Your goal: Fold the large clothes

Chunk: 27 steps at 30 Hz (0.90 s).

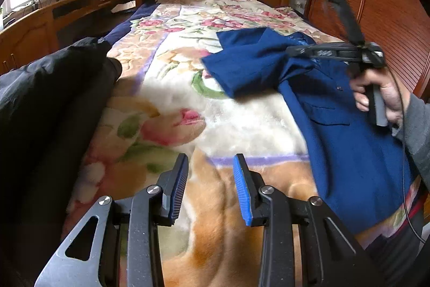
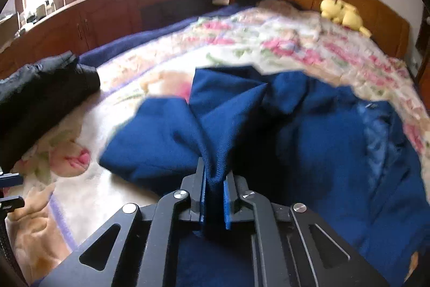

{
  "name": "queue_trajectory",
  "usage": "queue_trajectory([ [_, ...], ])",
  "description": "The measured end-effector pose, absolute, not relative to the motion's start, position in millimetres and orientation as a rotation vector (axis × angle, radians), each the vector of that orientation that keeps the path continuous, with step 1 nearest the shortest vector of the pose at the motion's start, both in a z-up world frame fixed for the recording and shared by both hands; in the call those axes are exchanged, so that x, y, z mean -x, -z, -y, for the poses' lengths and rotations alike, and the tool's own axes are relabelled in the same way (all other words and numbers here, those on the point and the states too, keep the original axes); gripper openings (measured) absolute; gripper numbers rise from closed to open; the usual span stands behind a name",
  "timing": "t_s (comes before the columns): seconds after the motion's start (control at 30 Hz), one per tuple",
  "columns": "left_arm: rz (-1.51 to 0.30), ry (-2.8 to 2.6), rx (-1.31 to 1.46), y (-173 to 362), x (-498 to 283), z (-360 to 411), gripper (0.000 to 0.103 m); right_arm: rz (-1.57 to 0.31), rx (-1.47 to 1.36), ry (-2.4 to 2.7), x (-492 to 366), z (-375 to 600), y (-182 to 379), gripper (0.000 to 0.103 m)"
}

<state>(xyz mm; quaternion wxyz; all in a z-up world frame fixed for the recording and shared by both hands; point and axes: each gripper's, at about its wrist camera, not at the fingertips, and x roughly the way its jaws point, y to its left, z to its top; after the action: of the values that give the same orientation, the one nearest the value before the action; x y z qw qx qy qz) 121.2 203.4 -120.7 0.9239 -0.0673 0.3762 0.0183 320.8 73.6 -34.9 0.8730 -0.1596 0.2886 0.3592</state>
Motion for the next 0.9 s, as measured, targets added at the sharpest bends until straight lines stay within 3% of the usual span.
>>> queue_trajectory([
  [0.2,-0.727,0.0,0.113,99,-136,-183,0.036,-0.53,0.29,-0.618,-311,-10,22,0.009],
  [0.4,-0.674,0.049,0.076,77,-163,-154,0.036,-0.643,0.316,-0.463,-342,30,51,0.01],
  [0.57,-0.67,0.083,0.082,78,-184,-132,0.036,-0.66,0.311,-0.437,-349,32,58,0.022],
  [0.73,-0.685,0.1,0.066,80,-188,-118,0.036,-0.59,0.351,-0.407,-339,32,46,0.058],
  [0.8,-0.688,0.103,0.061,79,-189,-113,0.036,-0.577,0.341,-0.414,-331,29,43,0.064],
  [0.9,-0.684,0.108,0.046,78,-188,-106,0.036,-0.588,0.316,-0.465,-320,26,48,0.065],
])
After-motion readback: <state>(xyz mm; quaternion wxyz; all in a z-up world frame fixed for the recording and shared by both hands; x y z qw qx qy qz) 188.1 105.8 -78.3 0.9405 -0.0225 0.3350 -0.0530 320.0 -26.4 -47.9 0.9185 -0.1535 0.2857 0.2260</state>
